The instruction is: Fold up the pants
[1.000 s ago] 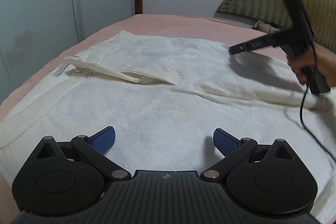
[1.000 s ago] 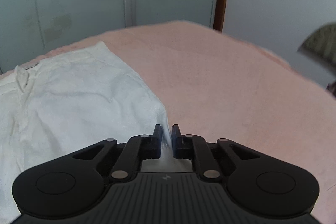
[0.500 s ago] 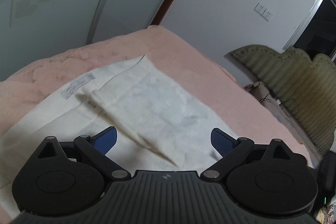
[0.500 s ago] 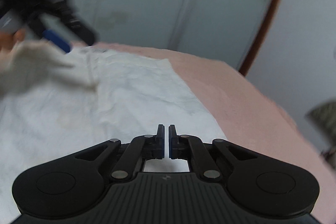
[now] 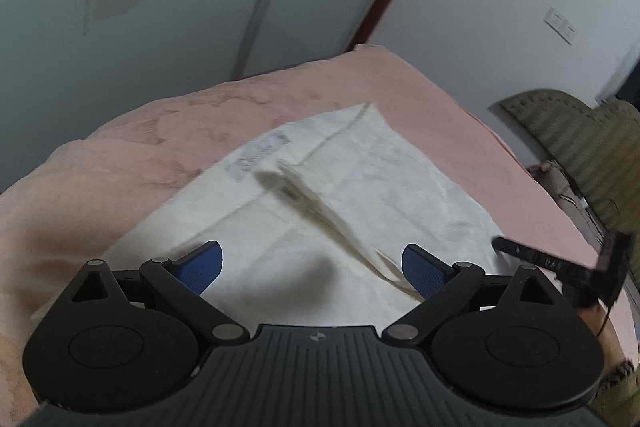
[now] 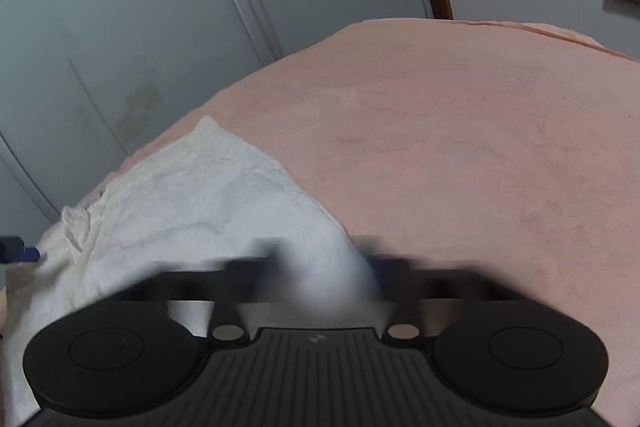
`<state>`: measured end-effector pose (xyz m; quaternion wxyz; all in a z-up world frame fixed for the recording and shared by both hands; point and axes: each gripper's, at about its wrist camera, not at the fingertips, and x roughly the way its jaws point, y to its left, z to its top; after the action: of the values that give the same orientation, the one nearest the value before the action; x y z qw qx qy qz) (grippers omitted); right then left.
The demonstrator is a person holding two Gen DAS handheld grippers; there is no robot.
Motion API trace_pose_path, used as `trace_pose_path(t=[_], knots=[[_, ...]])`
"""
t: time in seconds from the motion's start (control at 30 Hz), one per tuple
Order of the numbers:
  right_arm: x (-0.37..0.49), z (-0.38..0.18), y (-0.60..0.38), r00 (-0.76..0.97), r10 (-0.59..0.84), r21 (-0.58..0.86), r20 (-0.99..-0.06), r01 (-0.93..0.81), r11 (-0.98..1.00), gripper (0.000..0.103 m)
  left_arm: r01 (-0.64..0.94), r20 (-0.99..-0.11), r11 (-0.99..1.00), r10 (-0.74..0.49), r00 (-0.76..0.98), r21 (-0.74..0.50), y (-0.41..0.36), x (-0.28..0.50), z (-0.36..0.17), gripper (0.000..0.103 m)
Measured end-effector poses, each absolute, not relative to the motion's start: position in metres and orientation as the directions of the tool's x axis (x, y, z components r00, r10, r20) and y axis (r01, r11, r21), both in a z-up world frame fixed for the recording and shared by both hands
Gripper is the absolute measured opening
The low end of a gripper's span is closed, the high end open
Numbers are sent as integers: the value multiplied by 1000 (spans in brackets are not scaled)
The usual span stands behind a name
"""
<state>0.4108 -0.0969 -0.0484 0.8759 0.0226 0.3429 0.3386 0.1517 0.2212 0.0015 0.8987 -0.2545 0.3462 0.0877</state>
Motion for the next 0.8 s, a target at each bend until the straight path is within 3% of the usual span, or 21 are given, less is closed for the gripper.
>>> trace_pose_path(t=[0.17,0.33,0.5,0.63,0.73,0.8], knots=[[335,-33,-56,676,500,-170,-541,-671,722,4,-304,-655,812,-123,745,-498,225,173,5,96],[264,-27,-30,719,504,-423,-478,-692,586,4,-209,-619,830,-195,761,-517,202,211,21,96],[230,-45,-19,707,498,-516,-501,-707,484,4,-160,-563,824,-217,798,-544,188,249,34,97],[227,-53,-23,699,506,-484,-505,-715,504,4,-175,-579,839,-191,793,-516,179,286,33,97],[228,-51,-28,696,514,-457,-501,-717,526,4,-215,-618,861,-137,774,-461,173,306,28,88],[224,-50,-27,700,511,-458,-498,-713,531,4,-238,-651,869,-121,749,-435,171,317,24,59]])
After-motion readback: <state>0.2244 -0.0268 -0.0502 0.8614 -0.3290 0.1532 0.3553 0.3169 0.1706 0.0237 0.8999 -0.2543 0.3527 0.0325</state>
